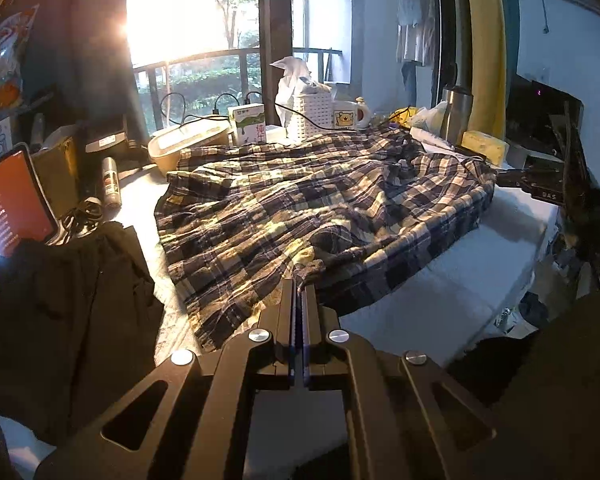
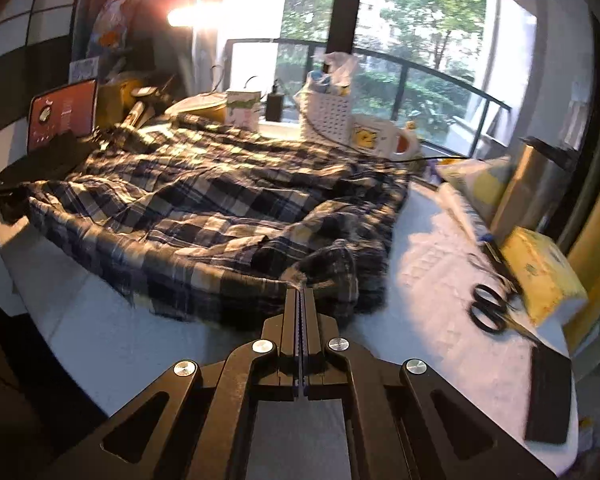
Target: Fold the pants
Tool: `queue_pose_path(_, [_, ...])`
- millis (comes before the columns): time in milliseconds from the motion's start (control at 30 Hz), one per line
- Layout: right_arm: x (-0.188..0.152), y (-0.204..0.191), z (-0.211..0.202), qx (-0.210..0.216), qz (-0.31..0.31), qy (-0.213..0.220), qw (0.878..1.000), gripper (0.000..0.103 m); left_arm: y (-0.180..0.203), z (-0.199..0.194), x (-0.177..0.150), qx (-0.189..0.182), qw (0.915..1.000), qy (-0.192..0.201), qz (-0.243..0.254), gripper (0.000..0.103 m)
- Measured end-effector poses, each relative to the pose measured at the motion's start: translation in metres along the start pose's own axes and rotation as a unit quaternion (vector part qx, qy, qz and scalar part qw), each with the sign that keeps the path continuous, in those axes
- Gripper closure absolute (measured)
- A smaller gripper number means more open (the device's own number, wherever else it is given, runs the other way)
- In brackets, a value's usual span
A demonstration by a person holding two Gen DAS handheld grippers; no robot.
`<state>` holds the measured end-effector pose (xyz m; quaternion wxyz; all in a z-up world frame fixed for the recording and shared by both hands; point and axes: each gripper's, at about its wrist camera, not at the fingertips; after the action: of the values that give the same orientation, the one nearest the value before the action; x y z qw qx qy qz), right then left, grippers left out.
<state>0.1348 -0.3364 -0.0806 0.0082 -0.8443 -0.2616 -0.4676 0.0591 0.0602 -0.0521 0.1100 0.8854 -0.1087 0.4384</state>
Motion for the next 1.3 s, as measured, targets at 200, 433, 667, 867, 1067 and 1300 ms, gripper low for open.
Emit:
queue_pose_path(200, [-0.018, 0.004, -0.001, -0.02, 0.0, -0.026, 0.999, 0.102, -0.01, 0.016, -0.012, 0.014, 0.9994, -0.032, -0.001, 0.102])
queue_pose_path(433, [-0.005, 0.023, 0.021, -0.02, -0.008, -0.015, 1.0, 0.0, -0.007, 0.029, -0.02, 0.011, 0.9976, -0.066, 0.017, 0.088])
queue_pose_path(667, [0.017, 0.019, 0.058, 0.001, -0.048, -0.042, 0.998, 0.042, -0.004, 0.036, -0.033, 0.041, 0.9949, -0.075, 0.053, 0.018])
queue_pose_path(867, [0.017, 0.007, 0.054, -0.007, -0.068, -0.042, 0.997, 0.086, -0.002, 0.037, -0.032, 0.012, 0.9965, -0.075, 0.035, 0.1])
queue_pose_path(1067, [0.011, 0.014, 0.01, -0.033, -0.038, -0.011, 0.999, 0.089, -0.014, 0.004, -0.011, -0.053, 0.9979, -0.013, -0.034, 0.101])
queue_pose_path(1300, [0.025, 0.021, -0.042, -0.059, -0.014, 0.056, 0.997, 0.089, -0.02, -0.031, 0.03, -0.078, 0.9935, 0.058, -0.06, 0.102])
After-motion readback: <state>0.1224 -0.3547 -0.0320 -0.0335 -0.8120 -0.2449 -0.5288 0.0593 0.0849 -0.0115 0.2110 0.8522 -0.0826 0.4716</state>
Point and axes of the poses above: each gripper's, at about its wrist camera, not at the fingertips, and z roughly the way its jaws point, y to its right, x to its top, and after that the axes turned 8 degrees about -z, right-handed
